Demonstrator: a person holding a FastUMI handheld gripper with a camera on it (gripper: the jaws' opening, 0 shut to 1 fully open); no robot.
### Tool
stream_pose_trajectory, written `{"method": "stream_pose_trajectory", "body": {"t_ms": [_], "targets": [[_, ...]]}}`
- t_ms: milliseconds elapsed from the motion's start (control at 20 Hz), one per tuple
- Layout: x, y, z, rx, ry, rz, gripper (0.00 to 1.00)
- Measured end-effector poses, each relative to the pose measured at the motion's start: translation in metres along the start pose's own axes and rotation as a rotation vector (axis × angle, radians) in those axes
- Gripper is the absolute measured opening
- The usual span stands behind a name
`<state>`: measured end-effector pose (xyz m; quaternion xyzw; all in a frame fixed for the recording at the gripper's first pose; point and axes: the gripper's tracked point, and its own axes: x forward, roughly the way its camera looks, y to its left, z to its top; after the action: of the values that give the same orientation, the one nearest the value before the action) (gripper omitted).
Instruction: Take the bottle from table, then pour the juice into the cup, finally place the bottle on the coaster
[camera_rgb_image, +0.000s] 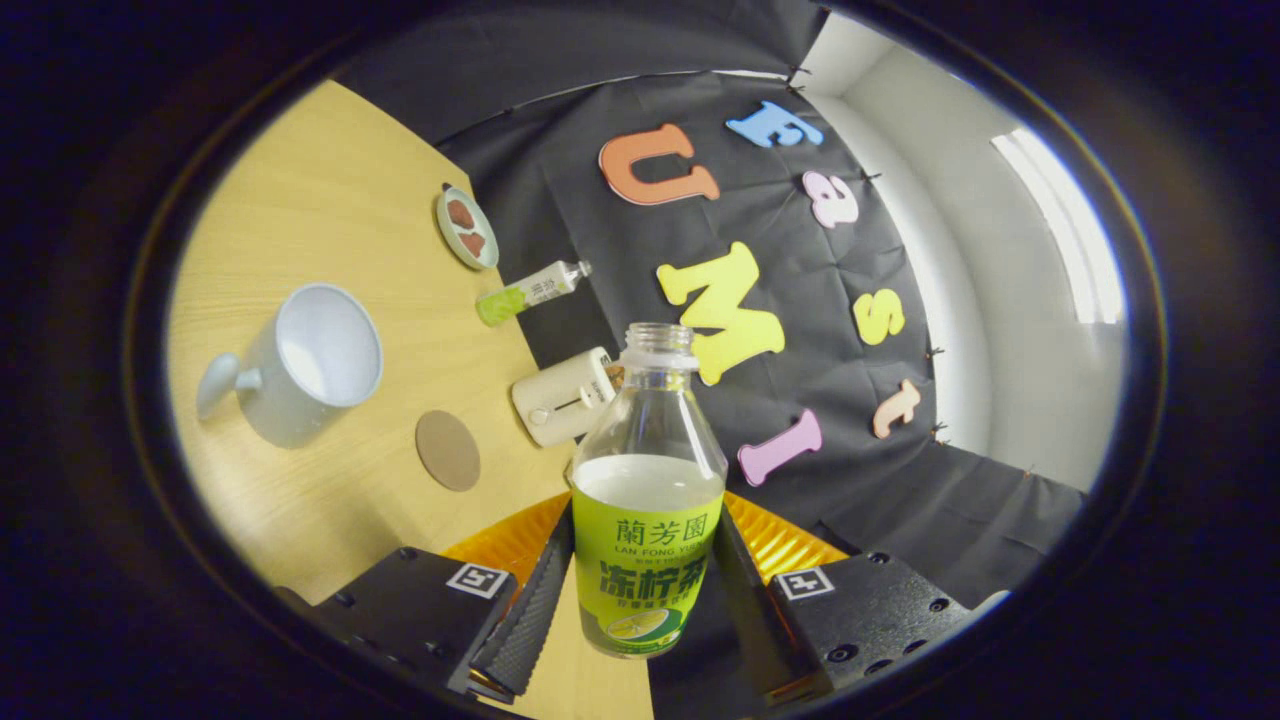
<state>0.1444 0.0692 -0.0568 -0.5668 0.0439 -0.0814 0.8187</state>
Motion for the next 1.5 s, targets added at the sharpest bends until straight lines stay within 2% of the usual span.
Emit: {"method": "stream_pose_trajectory", "body": {"t_ms": [300, 600, 1100, 1500], "targets": [[0.006, 0.005, 0.013, -0.18, -0.026, 0.012, 0.82], [-0.003, 0.008, 0.024, -0.341, -0.081, -0.016, 0.82], [-0.006, 0.014, 0.024, -0.542, -0.105, -0.073, 0.82], [-0.014, 0.012, 0.034, -0.635, -0.129, -0.13, 0.82]]}}
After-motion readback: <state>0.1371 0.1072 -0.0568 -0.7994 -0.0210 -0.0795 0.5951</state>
